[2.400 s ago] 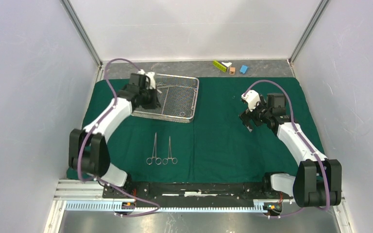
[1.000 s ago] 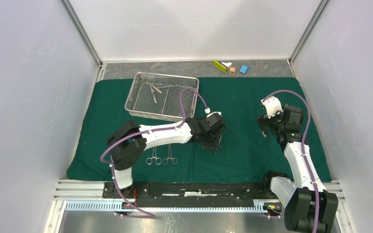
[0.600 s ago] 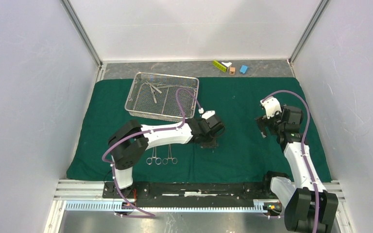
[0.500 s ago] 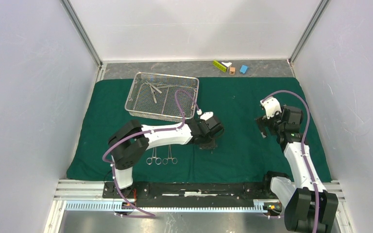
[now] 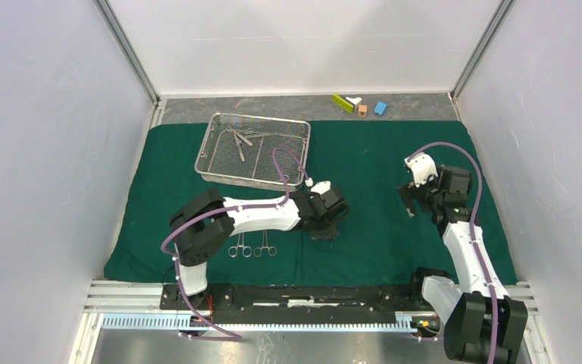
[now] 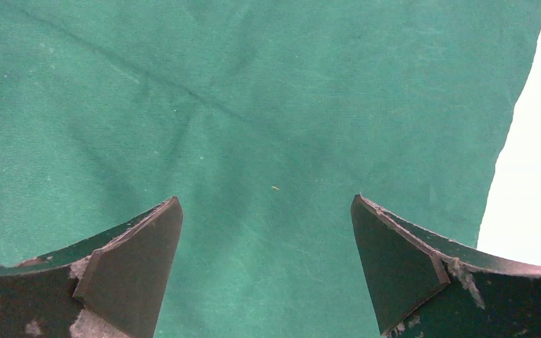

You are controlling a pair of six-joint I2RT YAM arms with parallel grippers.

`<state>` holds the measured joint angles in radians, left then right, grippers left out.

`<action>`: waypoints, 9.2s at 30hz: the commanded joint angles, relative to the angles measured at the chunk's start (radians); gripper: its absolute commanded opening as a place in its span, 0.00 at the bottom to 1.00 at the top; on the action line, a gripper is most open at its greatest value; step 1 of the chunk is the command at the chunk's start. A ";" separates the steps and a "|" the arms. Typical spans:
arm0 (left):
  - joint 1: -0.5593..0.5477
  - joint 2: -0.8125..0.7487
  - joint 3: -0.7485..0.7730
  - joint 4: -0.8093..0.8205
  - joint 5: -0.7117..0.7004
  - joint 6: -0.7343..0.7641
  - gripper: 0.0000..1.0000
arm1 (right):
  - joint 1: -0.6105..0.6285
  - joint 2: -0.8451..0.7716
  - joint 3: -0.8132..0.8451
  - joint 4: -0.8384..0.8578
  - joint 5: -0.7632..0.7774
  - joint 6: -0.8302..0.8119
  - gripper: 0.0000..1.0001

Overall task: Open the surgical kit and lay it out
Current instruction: Place the medical item in the surgical kit, then pick up the medical item from the container, then place the medical item in the surgical kit.

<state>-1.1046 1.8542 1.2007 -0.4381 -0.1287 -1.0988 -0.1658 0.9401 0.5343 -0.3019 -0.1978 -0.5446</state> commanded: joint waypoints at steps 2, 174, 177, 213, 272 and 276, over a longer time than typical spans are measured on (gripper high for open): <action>-0.028 -0.002 0.003 0.030 -0.012 -0.050 0.09 | -0.003 0.006 -0.002 0.006 -0.022 -0.007 0.98; 0.606 -0.389 0.165 0.217 0.400 0.509 0.02 | 0.714 0.558 0.584 0.606 -0.488 0.852 0.90; 0.605 -0.388 0.162 0.218 0.396 0.510 0.02 | 0.721 0.577 0.589 0.607 -0.490 0.856 0.79; 0.597 -0.415 0.083 0.266 0.389 0.530 0.02 | 0.735 0.647 0.690 0.442 -0.344 0.775 0.19; 0.802 -0.399 0.144 0.224 0.360 0.908 0.99 | 0.591 0.303 0.078 -0.145 -0.047 1.037 0.00; 0.808 -0.415 0.128 0.227 0.357 0.908 1.00 | 0.589 0.315 0.075 -0.168 -0.053 1.057 0.00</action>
<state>-0.3084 1.4643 1.3354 -0.2478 0.2440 -0.2367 0.4290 1.2457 0.5983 -0.4450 -0.2497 0.4721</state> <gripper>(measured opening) 0.994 0.087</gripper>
